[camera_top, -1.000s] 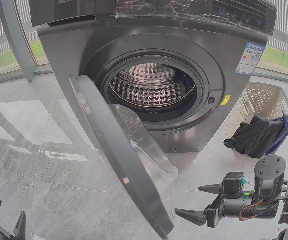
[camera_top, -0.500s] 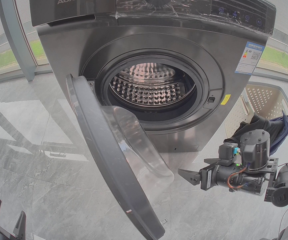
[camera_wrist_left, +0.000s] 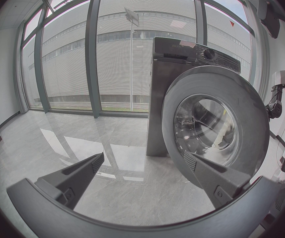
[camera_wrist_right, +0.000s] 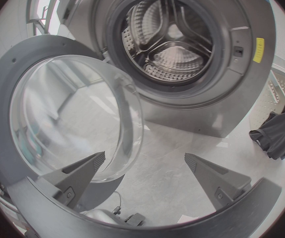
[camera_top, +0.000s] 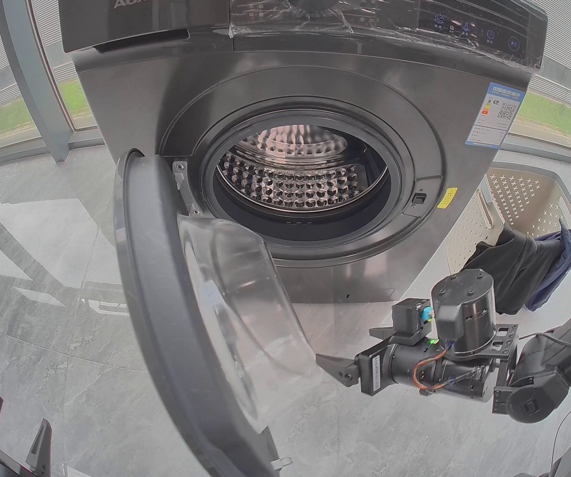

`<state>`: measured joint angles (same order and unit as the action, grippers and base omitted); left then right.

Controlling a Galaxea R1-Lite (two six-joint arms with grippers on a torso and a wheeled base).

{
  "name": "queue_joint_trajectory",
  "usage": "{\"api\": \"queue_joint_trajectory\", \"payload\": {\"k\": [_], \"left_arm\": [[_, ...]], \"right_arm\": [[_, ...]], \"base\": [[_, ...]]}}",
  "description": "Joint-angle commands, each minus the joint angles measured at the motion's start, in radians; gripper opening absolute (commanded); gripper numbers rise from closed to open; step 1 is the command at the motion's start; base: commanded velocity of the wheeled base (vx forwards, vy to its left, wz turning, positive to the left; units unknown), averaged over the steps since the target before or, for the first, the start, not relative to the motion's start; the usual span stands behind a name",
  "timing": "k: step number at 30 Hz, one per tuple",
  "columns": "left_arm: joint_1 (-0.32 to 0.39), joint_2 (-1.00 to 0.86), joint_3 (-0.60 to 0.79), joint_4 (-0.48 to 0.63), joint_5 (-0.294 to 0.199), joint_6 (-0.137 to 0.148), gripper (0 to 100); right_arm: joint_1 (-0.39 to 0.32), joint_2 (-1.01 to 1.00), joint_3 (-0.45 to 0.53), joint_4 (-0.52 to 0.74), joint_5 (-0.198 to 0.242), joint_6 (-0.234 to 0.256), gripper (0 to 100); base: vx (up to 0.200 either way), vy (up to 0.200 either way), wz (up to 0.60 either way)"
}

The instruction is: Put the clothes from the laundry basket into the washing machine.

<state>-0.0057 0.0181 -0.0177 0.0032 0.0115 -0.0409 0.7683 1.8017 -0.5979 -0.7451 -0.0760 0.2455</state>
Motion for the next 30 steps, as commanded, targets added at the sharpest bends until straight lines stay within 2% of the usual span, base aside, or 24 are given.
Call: {"api": "queue_joint_trajectory", "payload": {"k": [1, 11, 13, 24, 30], "left_arm": [[0.0, -0.004, 0.015, 0.0, 0.001, -0.001, 100], [0.0, -0.004, 0.015, 0.0, 0.001, -0.001, 100], [0.0, -0.004, 0.015, 0.0, 0.001, -0.001, 100], [0.0, -0.004, 0.015, 0.0, 0.001, 0.001, 100], [0.0, -0.004, 0.015, 0.0, 0.001, 0.001, 100]], "right_arm": [[0.069, -0.001, 0.001, -0.002, -0.01, 0.006, 100], [-0.003, 0.076, -0.056, -0.002, -0.024, 0.005, 100], [0.009, 0.102, -0.06, -0.002, -0.041, 0.006, 100], [0.086, 0.189, -0.091, -0.069, -0.042, 0.003, 100], [0.137, 0.208, -0.114, -0.132, -0.039, 0.014, 100]], "base": [[0.0, 0.0, 0.0], [0.0, 0.0, 0.0], [0.0, 0.0, 0.0], [0.0, 0.0, 0.0], [-0.2, 0.0, 0.0]]}}
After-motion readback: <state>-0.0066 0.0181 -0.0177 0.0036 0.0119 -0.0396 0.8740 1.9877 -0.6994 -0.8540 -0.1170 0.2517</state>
